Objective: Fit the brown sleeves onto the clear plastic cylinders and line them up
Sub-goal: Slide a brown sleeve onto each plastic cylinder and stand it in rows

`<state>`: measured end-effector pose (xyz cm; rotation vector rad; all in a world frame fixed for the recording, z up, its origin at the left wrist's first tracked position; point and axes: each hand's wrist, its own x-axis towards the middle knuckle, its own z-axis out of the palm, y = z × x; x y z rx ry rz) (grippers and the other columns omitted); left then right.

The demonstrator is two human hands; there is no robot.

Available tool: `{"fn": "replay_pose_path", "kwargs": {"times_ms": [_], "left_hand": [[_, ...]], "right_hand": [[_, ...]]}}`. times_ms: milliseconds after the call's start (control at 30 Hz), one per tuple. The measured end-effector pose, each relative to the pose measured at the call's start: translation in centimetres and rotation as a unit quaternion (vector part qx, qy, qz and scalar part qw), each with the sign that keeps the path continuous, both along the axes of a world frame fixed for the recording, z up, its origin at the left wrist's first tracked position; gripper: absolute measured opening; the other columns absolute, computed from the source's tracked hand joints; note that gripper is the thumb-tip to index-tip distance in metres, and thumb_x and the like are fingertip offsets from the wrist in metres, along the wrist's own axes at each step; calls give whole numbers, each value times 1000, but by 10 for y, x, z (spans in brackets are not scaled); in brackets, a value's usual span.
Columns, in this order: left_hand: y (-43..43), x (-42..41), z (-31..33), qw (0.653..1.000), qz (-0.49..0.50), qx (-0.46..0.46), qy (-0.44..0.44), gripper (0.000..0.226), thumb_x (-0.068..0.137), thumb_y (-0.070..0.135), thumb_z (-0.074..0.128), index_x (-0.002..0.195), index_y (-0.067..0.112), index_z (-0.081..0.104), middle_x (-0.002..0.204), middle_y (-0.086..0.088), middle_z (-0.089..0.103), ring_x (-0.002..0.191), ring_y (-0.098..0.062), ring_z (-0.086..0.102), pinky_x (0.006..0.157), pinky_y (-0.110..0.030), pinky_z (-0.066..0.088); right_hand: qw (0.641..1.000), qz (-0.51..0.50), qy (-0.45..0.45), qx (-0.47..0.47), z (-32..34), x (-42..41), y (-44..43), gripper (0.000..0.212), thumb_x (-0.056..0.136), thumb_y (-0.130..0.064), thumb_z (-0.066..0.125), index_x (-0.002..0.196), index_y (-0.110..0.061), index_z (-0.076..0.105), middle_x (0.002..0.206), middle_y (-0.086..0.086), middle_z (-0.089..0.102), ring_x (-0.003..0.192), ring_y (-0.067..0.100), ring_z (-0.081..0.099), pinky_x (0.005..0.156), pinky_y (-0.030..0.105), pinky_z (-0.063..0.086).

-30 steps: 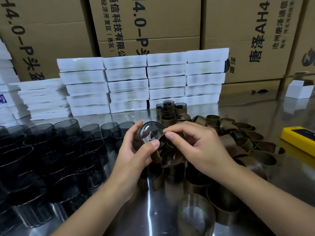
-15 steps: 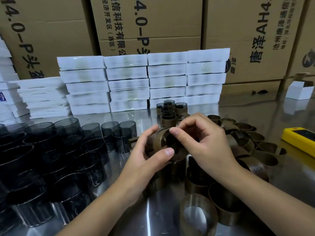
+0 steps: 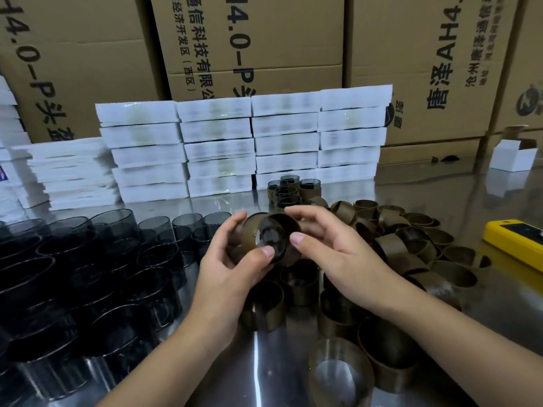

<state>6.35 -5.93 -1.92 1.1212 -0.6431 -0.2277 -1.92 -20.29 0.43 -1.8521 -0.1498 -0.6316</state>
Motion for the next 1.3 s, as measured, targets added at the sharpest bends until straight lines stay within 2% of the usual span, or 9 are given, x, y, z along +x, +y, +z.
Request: {"fn": "replay_pose_path", "kwargs": {"times_ms": [200, 333, 433, 533, 600, 800, 967, 1067, 1300], "left_hand": [[1, 1, 2, 1000, -8, -2, -7, 72, 51, 27, 74, 122, 17, 63, 111, -16, 69, 105, -33, 67, 83, -44, 58], [2, 2, 3, 1000, -21, 0, 8, 62, 55, 25, 70, 116, 18, 67, 111, -17, 69, 103, -34, 68, 77, -43, 58], [2, 3, 3, 997, -65, -11, 35, 52, 66, 21, 67, 117, 13, 65, 115, -18, 68, 105, -31, 67, 74, -38, 58], [2, 1, 5, 987, -133, -35, 80, 63, 66, 31, 66, 123, 5, 59, 118, -17, 67, 104, -27, 68, 77, -38, 57], [3, -1, 6, 981, -164, -36, 94, 67, 66, 31, 65, 126, 3, 56, 121, -18, 66, 106, -27, 67, 78, -39, 57], [3, -4, 8, 976, -200, -12, 84, 55, 53, 35, 84, 101, 11, 75, 111, -17, 70, 103, -27, 68, 77, -38, 58], [4, -6, 12, 976, -214, 21, 40, 63, 65, 59, 76, 116, 23, 69, 125, -10, 66, 116, -24, 62, 83, -35, 55], [2, -8, 15, 978, -200, 33, 40, 54, 74, 64, 64, 116, 31, 69, 125, -5, 66, 114, -22, 64, 82, -32, 56], [1, -5, 12, 971, -223, 34, 76, 73, 55, 67, 80, 112, 23, 72, 121, -15, 67, 107, -29, 67, 75, -30, 58]], "right_hand": [[999, -29, -21, 5, 1, 2, -3, 23, 84, -28, 56, 106, -34, 54, 88, -2, 72, 87, 26, 66, 87, 48, 52], [999, -41, -17, -1, -1, 4, -3, 19, 90, -15, 60, 100, -31, 58, 78, -11, 68, 77, 9, 64, 73, 31, 50], [998, -60, -13, -27, 1, 5, -5, 6, 87, -29, 64, 92, -32, 64, 83, -12, 69, 81, 7, 64, 75, 29, 50], [995, -81, 26, -48, 3, 5, -8, 39, 70, -69, 53, 88, -36, 65, 84, -20, 67, 84, -1, 63, 81, 28, 52], [994, -72, 70, -42, 3, 5, -8, 59, 62, -81, 41, 89, -35, 64, 83, -18, 67, 83, 0, 64, 83, 32, 53], [995, -61, 72, -21, 4, 4, -6, 62, 63, -82, 40, 85, -28, 63, 69, -9, 66, 68, 7, 66, 72, 33, 55], [997, -54, 52, 18, 7, 3, -3, 48, 66, -76, 47, 77, -31, 61, 57, -15, 58, 57, 1, 59, 57, 19, 49], [997, -59, 50, 26, 6, 4, -3, 47, 64, -80, 44, 69, -36, 60, 57, -13, 57, 57, 4, 60, 59, 21, 48], [995, -61, 67, 44, 2, 4, 1, 66, 69, -87, 32, 90, -29, 58, 66, -6, 62, 56, 8, 60, 57, 19, 48]]}}
